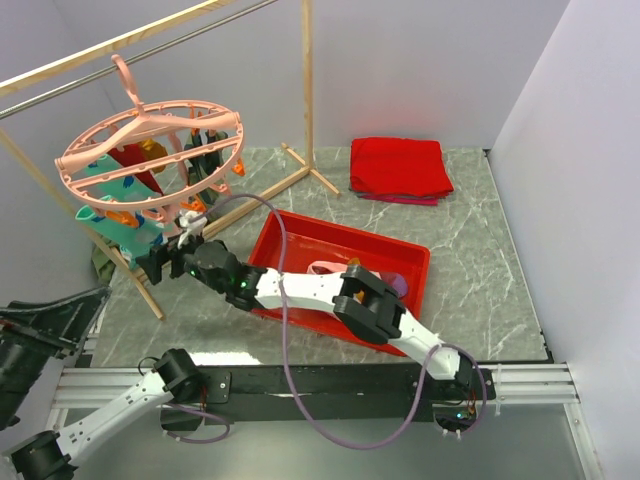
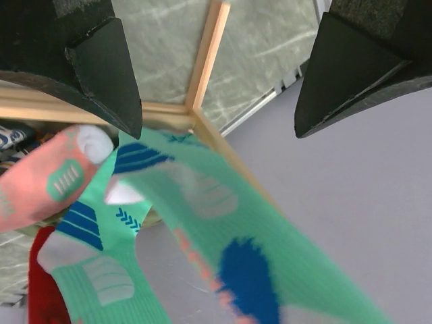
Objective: Remove the socks clipped to the hanger
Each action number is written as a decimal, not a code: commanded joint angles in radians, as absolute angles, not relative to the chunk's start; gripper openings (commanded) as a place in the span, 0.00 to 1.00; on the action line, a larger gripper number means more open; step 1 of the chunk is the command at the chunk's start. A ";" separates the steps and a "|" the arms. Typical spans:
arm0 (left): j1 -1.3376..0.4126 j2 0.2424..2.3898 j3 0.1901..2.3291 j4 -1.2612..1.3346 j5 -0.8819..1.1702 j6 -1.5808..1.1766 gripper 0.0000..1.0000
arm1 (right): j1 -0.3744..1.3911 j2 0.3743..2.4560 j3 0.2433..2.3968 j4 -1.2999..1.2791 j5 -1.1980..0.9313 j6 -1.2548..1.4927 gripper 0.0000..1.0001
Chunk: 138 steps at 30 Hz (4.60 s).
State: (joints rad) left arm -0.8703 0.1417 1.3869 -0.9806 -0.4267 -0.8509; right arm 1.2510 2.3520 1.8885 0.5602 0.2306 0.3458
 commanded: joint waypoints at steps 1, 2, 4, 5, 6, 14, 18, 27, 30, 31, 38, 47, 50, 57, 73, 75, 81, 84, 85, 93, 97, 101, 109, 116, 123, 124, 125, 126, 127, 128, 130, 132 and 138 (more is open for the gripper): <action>-0.876 0.152 1.353 -0.920 -0.407 -0.834 0.58 | 1.203 2.422 2.043 0.541 0.160 0.410 0.98; -0.876 0.152 1.348 -0.920 -0.403 -0.834 0.58 | 1.201 2.443 2.055 0.557 0.161 0.413 0.98; -0.876 0.156 1.348 -0.923 -0.405 -0.838 0.58 | 1.190 2.483 2.164 0.520 0.166 0.417 0.96; -0.876 0.158 1.347 -0.923 -0.405 -0.839 0.58 | 1.186 2.532 2.213 0.497 0.157 0.440 0.96; -0.876 0.160 1.347 -0.922 -0.408 -0.838 0.58 | 1.178 2.555 2.262 0.465 0.156 0.449 0.94; -0.879 0.160 1.353 -0.927 -0.430 -0.834 0.57 | 1.173 2.642 2.366 0.558 0.101 0.537 0.63; -0.879 0.160 1.335 -0.916 -0.430 -0.844 0.57 | 1.174 2.568 2.257 0.644 0.042 0.563 0.18; -0.881 0.187 1.345 -0.878 -0.425 -0.857 0.56 | 1.192 2.212 1.829 0.805 0.064 0.667 0.00; -0.881 0.183 1.348 -0.823 -0.410 -0.859 0.56 | 1.196 2.102 1.712 0.770 0.032 0.724 0.00; -0.882 0.186 1.350 -0.810 -0.403 -0.858 0.56 | 1.197 2.056 1.698 0.752 0.023 0.742 0.00; -0.881 0.261 1.385 -0.770 -0.315 -0.882 0.59 | 1.198 1.818 1.482 0.654 -0.034 0.865 0.00; -0.881 0.330 1.381 -0.772 -0.275 -0.930 0.58 | 1.192 1.597 1.246 0.617 -0.224 0.945 0.00; -0.879 0.356 1.408 -0.804 -0.311 -0.934 0.52 | 1.187 1.542 1.184 0.615 -0.274 0.960 0.00; -0.858 0.371 1.411 -0.841 -0.406 -0.914 0.54 | 1.132 1.471 1.095 0.640 -0.435 1.008 0.00; -0.859 0.454 1.279 -0.746 -0.511 -1.002 0.69 | 0.931 1.310 0.980 0.787 -0.764 1.138 0.00; -0.859 0.443 1.250 -0.703 -0.532 -1.020 0.68 | 0.907 1.318 0.995 0.808 -0.797 1.163 0.00; -0.859 0.451 1.183 -0.629 -0.606 -1.083 0.68 | 0.867 1.324 1.015 0.857 -0.893 1.212 0.00; -0.859 0.485 1.175 -0.614 -0.630 -1.094 0.70 | 0.851 1.322 1.008 0.916 -0.917 1.248 0.00; -0.859 0.489 1.172 -0.597 -0.640 -1.095 0.70 | 0.847 1.324 1.006 0.923 -0.922 1.256 0.00; -0.859 0.500 1.106 -0.477 -0.693 -1.046 0.67 | 0.834 1.354 1.012 1.045 -0.960 1.348 0.00; -0.859 0.529 1.106 -0.485 -0.747 -1.052 0.68 | 0.831 1.353 1.012 1.055 -0.963 1.355 0.00; -0.859 0.531 1.069 -0.416 -0.767 -1.005 0.65 | 0.830 1.350 1.008 1.060 -0.963 1.358 0.00; -0.861 0.551 1.042 -0.385 -0.810 -0.999 0.62 | 0.830 1.335 1.012 1.032 -0.960 1.344 0.00; -0.859 0.558 1.031 -0.330 -0.830 -0.956 0.49 | 0.831 1.327 1.002 1.051 -0.953 1.358 0.00; -0.859 0.577 1.069 -0.310 -0.836 -0.878 0.25 | 0.831 1.305 0.991 0.994 -0.950 1.319 0.00; -0.859 0.578 1.072 -0.307 -0.831 -0.871 0.22 | 0.831 1.304 0.988 0.977 -0.948 1.310 0.00; -0.859 0.586 1.081 -0.310 -0.822 -0.861 0.20 | 0.831 1.292 0.985 0.921 -0.940 1.274 0.00; -0.859 0.591 1.084 -0.311 -0.816 -0.854 0.17 | 0.831 1.284 0.983 0.876 -0.936 1.246 0.00; -0.859 0.595 1.088 -0.319 -0.812 -0.851 0.11 | 0.831 1.273 0.983 0.824 -0.928 1.214 0.00; -0.859 0.604 1.098 -0.322 -0.801 -0.847 0.08 | 0.831 1.252 0.991 0.690 -0.907 1.136 0.00; -0.859 0.612 1.107 -0.321 -0.789 -0.836 0.01 | 0.830 1.230 1.023 0.512 -0.862 1.031 0.00; -0.859 0.629 1.127 -0.308 -0.744 -0.818 0.01 | 0.818 1.198 1.055 0.211 -0.746 0.869 0.00; -0.859 0.759 1.247 -0.285 -0.605 -0.717 0.01 | 0.707 1.121 1.056 -0.187 -0.514 0.741 0.00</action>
